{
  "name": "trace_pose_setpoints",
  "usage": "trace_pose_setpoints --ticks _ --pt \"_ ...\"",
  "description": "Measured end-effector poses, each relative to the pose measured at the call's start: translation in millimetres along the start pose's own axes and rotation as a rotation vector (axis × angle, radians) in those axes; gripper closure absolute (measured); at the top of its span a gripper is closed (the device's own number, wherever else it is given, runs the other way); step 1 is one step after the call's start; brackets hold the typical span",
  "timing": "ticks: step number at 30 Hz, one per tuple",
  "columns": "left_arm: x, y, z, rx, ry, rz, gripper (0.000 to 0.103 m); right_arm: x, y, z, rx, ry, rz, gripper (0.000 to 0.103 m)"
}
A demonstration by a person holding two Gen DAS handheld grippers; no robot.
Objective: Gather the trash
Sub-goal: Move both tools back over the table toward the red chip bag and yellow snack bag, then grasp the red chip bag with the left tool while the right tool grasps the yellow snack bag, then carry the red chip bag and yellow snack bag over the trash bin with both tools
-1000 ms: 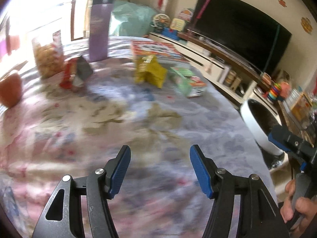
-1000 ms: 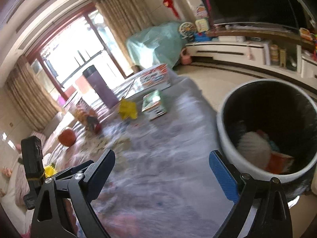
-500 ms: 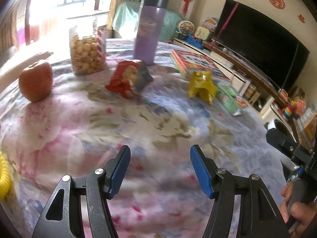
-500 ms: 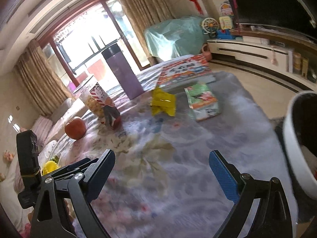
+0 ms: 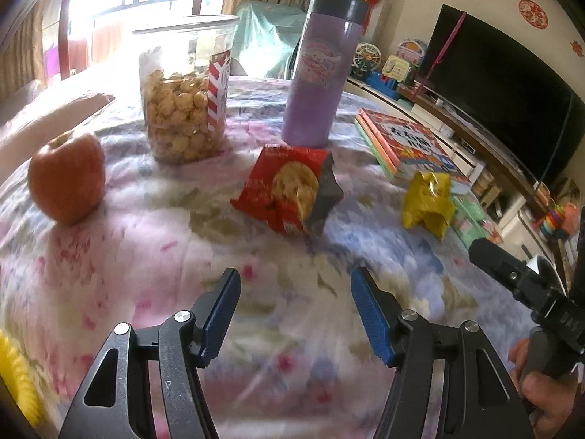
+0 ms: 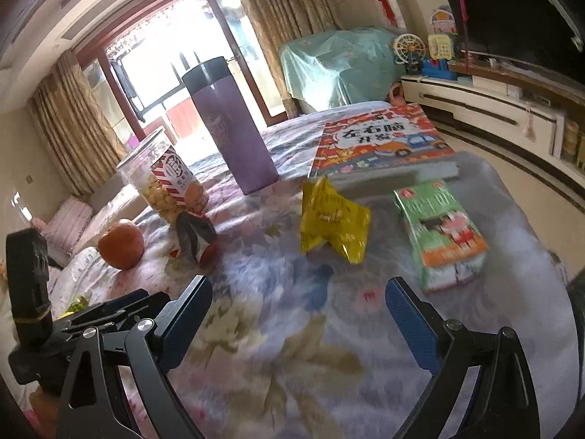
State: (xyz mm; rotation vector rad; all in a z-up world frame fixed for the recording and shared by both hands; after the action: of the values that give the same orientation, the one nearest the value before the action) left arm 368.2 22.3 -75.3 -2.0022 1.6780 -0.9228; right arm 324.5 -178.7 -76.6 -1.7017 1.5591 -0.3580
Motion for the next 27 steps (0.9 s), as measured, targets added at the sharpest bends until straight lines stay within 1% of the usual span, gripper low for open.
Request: trace_pose_setpoints --ticks 9,11,12,13,14,15,16,17,19,21,27 --pt "-3 -31 39 0.007 -0.032 0.010 0.041 5 -25 39 -0.009 0.042 -0.017 0.007" --pt "-4 -33 47 0.011 -0.052 0.017 0.041 7 -29 49 -0.024 0.061 -0.024 0.008" --pt "-4 -34 51 0.012 -0.056 0.017 0.042 8 -29 52 -0.027 0.070 -0.025 0.011" --pt "-5 -35 54 0.011 -0.058 0.016 0.045 9 -29 56 -0.032 0.083 -0.028 0.019" --pt "-6 -35 58 0.010 -0.054 0.015 0.052 10 -29 57 -0.034 0.089 -0.030 0.024" --pt "-6 -35 60 0.003 -0.048 0.016 0.071 11 -29 59 -0.037 0.095 -0.032 0.040" --pt "-7 -34 65 -0.016 -0.039 0.016 0.089 12 -29 61 -0.042 0.097 -0.031 0.053" --pt "-7 -33 67 -0.024 -0.032 0.016 0.095 13 -29 61 -0.045 0.092 -0.029 0.053" --pt "-5 -31 67 -0.019 -0.033 0.028 0.096 12 -29 56 -0.035 0.082 -0.031 0.059" --pt "-2 -28 61 -0.011 -0.024 0.038 0.097 10 -28 49 -0.024 0.066 -0.031 0.062" --pt "15 -15 39 0.005 0.013 0.072 0.101 6 -16 18 0.004 0.020 -0.031 0.064"
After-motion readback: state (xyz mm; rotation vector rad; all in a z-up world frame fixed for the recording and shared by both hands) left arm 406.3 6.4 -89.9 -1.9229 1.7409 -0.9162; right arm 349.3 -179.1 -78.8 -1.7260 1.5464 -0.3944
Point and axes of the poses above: each gripper's, at about its wrist camera, not at the fingertips, and z roughly the way its jaws point, x to its right, y to its underside, the point moved 1 cm from there along z, roughly the way its jaws point, and after that the axes turned 2 degrees about y, right-handed, at the moved point
